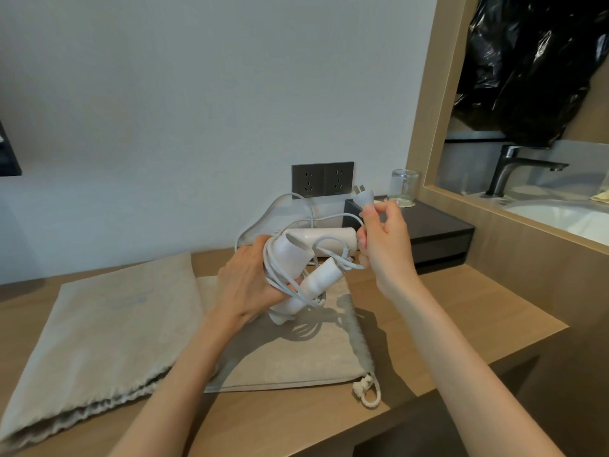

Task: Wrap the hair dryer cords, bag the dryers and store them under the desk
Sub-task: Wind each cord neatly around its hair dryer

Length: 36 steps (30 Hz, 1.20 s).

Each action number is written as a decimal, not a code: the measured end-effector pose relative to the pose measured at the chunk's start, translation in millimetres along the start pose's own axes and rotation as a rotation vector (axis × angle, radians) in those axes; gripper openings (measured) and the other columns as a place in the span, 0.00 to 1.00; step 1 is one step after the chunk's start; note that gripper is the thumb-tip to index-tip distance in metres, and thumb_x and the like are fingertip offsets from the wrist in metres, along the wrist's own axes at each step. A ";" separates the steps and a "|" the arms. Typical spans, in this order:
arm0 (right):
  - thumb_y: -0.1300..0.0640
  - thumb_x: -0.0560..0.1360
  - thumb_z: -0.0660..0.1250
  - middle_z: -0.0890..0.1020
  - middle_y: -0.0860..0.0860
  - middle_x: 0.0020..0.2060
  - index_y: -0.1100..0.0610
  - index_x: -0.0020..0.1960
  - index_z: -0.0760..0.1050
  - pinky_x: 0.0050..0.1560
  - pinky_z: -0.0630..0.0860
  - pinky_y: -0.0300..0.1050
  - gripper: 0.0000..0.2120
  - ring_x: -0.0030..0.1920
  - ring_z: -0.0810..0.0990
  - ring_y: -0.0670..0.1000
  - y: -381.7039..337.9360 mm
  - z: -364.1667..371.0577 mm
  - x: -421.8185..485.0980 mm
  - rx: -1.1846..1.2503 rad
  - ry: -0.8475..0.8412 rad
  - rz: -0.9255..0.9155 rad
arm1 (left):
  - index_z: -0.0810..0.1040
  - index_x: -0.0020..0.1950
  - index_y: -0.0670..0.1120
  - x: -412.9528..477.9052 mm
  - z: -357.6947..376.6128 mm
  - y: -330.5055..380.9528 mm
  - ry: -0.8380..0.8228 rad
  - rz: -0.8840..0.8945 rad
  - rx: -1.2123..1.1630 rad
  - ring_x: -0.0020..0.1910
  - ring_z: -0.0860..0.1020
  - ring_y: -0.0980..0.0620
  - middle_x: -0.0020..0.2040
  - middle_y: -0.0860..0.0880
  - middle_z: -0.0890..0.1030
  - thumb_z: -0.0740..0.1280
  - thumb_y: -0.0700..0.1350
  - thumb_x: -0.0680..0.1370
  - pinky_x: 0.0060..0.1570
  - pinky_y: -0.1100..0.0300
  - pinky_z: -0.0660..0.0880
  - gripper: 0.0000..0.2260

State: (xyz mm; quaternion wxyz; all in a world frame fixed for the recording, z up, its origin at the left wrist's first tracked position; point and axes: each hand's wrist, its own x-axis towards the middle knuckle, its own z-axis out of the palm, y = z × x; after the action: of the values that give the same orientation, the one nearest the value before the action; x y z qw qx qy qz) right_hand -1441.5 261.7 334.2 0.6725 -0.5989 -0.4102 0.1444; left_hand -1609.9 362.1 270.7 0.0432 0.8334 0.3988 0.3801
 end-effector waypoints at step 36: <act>0.45 0.74 0.67 0.75 0.54 0.46 0.50 0.55 0.80 0.41 0.66 0.33 0.14 0.41 0.71 0.45 20.7 -13.1 17.1 -0.534 -0.532 -0.247 | 0.68 0.59 0.60 0.6 -9.3 -4.8 -0.051 -0.152 -0.084 0.48 0.75 0.48 0.49 0.55 0.77 0.74 0.64 0.61 0.41 0.55 0.70 0.31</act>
State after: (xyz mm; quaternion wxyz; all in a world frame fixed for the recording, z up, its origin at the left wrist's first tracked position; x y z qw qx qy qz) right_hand -1415.3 269.4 322.2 0.3758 -0.6404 -0.6622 0.1007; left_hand -1618.9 363.6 275.8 0.1167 0.8076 0.4435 0.3709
